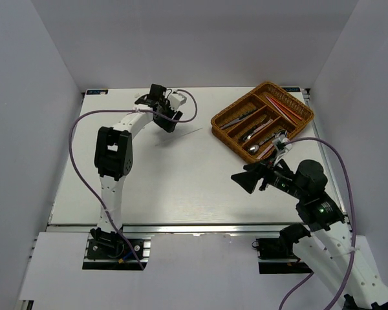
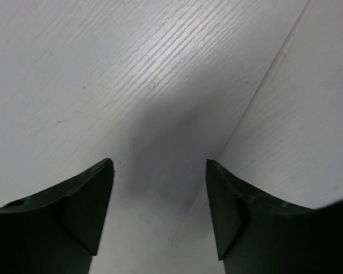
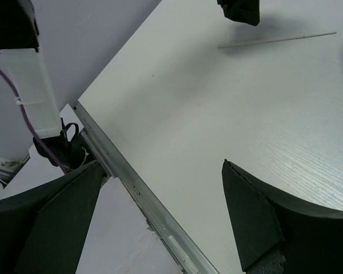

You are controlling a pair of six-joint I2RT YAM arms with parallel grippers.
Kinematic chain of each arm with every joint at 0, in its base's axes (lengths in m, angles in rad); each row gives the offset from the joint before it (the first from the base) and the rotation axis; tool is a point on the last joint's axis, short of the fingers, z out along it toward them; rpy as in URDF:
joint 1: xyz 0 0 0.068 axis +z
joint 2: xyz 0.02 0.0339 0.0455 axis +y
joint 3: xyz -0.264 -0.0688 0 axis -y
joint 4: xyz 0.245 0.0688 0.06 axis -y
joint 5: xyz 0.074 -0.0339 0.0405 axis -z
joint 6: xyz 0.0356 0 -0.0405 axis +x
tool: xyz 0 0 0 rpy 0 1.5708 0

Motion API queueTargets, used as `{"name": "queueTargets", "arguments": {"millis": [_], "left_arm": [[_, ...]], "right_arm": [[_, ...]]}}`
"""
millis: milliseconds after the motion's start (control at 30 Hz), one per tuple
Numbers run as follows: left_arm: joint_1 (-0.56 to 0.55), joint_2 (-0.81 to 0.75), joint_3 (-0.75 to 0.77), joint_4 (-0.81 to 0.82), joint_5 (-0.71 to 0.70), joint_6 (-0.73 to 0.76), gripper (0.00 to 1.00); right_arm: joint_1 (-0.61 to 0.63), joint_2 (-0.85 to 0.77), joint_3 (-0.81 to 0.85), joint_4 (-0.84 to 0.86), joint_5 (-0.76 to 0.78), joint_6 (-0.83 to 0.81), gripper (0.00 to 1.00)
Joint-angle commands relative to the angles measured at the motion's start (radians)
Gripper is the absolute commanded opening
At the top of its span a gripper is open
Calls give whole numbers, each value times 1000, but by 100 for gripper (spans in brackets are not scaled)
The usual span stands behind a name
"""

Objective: Sort the eating utensils into containers

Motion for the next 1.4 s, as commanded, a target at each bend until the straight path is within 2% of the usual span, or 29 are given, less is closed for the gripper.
{"name": "queueTargets", "arguments": {"millis": [0,233,300,367,533,767,867,900,933,1133,1233,1367], "left_arm": [[2,30,59,-97,65,48,72],[5,20,-5,-103,146,42,64],[5,12,-31,-80,125,35,63],[4,10,-62,-77,120,35,52],[5,0,-117,-60,104,22,52],[-10,-5,-201,-59,79,-5,41],[-29,21,-224,-98,87,-8,27],[-35,35,-208,-117,76,-10,6],[-39,59,-197,-137,70,-10,0],[-55,34,-212,-166,61,-77,0],[-75,-77,-279,-113,32,-154,0],[-125,-283,-358,-40,-19,-263,0]], "right_arm": [[4,4,17,-51,-14,-5,89],[4,58,-3,-1,-37,-16,90],[4,78,-2,21,-56,-4,89],[3,84,-2,36,-59,5,89],[4,90,3,46,-51,10,89],[4,97,2,56,-57,14,89],[3,101,-9,76,-74,28,89],[4,103,-9,79,-80,31,89],[4,104,-9,81,-84,33,89],[4,97,-14,72,-64,27,89],[4,104,-32,95,-62,31,89],[4,144,-93,229,-93,96,89]]}}
